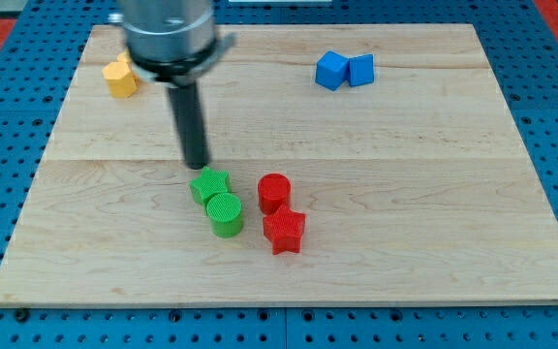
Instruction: Move the blue cube closer to the yellow heart
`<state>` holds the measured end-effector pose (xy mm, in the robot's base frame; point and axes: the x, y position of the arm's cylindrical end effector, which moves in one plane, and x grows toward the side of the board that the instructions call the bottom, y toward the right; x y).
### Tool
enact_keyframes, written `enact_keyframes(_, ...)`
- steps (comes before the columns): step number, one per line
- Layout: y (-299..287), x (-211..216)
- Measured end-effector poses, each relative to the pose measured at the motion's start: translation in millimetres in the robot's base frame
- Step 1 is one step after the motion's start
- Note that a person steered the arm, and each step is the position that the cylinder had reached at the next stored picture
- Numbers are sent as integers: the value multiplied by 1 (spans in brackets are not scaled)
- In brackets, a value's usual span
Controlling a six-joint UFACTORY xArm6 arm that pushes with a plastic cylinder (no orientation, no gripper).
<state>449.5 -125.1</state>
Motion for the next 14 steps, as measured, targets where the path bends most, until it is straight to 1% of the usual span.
enact_keyframes(1,14,14)
enact_keyframes(2,57,18)
enact_keyframes(3,58,38)
enact_keyframes(4,59,39)
enact_keyframes(6,58,-1)
enact_keyframes(8,59,-2)
enact_keyframes(9,74,-3)
enact_keyframes(10,162,-45)
enact_keyframes(11,274,-98)
enact_keyframes(12,341,-141)
enact_keyframes(13,297,-147)
enact_keyframes(14,221,-153)
